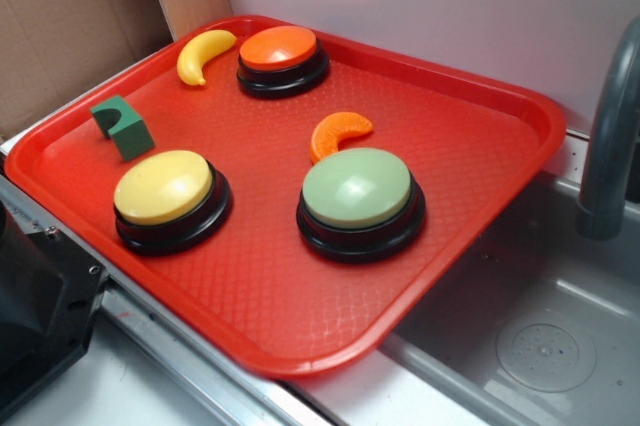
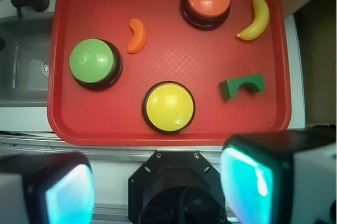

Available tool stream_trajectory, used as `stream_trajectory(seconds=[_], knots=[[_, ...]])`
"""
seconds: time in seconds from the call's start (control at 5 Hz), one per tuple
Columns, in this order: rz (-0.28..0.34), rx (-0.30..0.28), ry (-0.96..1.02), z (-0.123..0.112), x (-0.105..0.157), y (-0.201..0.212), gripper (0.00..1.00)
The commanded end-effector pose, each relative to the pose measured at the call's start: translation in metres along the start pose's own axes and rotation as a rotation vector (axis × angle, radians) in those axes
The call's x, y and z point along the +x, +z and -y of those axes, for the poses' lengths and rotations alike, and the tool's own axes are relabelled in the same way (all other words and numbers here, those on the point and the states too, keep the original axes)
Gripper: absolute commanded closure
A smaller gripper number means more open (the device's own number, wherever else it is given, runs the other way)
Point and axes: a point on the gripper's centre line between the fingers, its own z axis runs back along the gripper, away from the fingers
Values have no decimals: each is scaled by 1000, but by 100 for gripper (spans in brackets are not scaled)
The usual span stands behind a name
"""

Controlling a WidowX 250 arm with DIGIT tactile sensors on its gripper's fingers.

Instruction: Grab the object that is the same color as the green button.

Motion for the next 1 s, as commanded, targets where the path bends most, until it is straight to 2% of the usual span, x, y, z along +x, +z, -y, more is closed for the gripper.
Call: stream_trajectory(seconds=[0.0,0.2,0.4,0.6,0.8], knots=[[0,0,0,0,0,0,0],[85,11,246,-22,11,18,0],[93,18,498,-35,21,18,0],[100,69,743,-53,33,3,0],[88,192,977,-69,50,-33,0]])
